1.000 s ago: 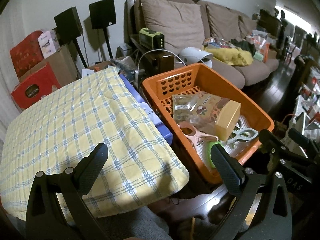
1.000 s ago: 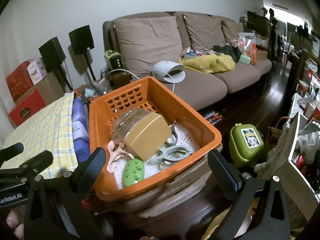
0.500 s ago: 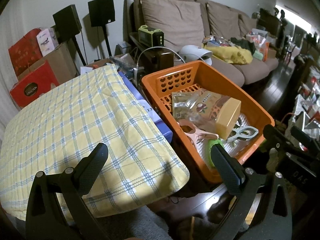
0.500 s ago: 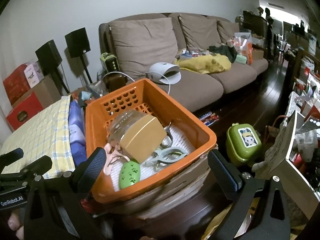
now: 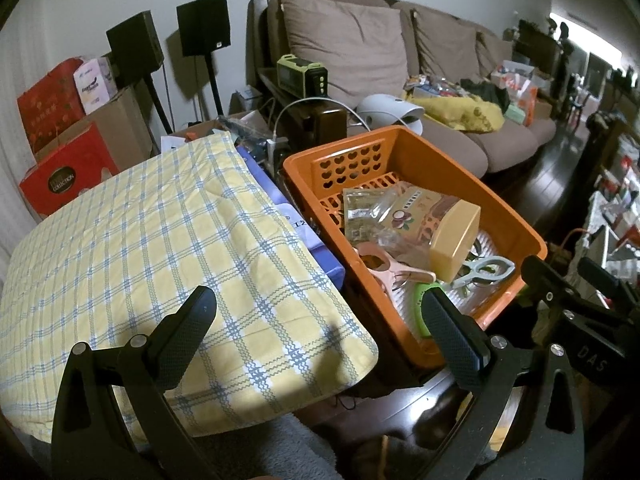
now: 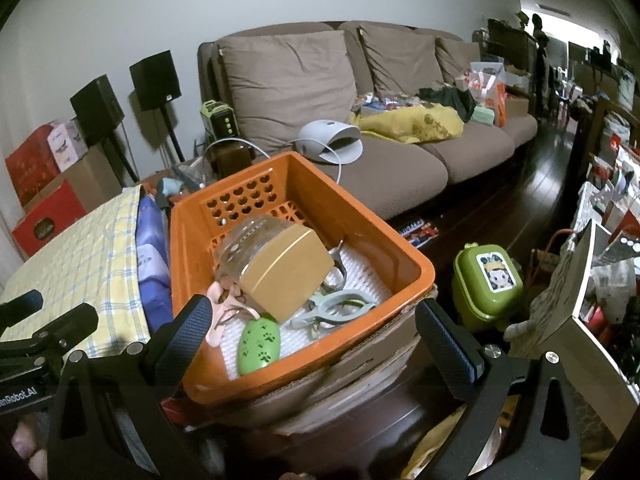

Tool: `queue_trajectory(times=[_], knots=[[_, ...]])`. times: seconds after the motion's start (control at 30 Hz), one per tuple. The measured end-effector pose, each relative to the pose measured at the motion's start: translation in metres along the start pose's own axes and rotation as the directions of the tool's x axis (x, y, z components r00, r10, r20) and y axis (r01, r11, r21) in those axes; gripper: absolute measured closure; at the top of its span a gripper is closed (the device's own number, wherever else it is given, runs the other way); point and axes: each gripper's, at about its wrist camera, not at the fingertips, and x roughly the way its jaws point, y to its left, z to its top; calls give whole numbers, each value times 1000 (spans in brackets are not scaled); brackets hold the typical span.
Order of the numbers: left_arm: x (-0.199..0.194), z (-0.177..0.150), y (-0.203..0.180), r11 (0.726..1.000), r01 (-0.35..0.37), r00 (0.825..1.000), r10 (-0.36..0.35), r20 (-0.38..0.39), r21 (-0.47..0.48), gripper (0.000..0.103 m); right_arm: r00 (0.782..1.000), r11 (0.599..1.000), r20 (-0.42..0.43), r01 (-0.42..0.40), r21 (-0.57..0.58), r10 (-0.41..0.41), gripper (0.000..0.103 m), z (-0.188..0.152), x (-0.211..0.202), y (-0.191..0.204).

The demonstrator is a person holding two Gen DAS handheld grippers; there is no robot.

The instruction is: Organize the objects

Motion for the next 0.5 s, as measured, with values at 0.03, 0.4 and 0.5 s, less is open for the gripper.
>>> queue_trajectory(times=[0.03, 0.4, 0.5], knots=[[0, 0, 0, 1000, 0, 1000, 0, -1, 0, 0, 1000, 1000, 1, 2, -1, -2, 1, 0, 0, 0], [1, -1, -1, 1000, 3, 1000, -3, -7, 2, 0, 1000, 1000, 3, -3, 1, 3, 1, 1, -1, -1], [1, -1, -1, 1000, 4, 1000, -4, -7, 3, 0, 1000, 1000, 2, -3, 0, 3, 1, 1, -1, -2]])
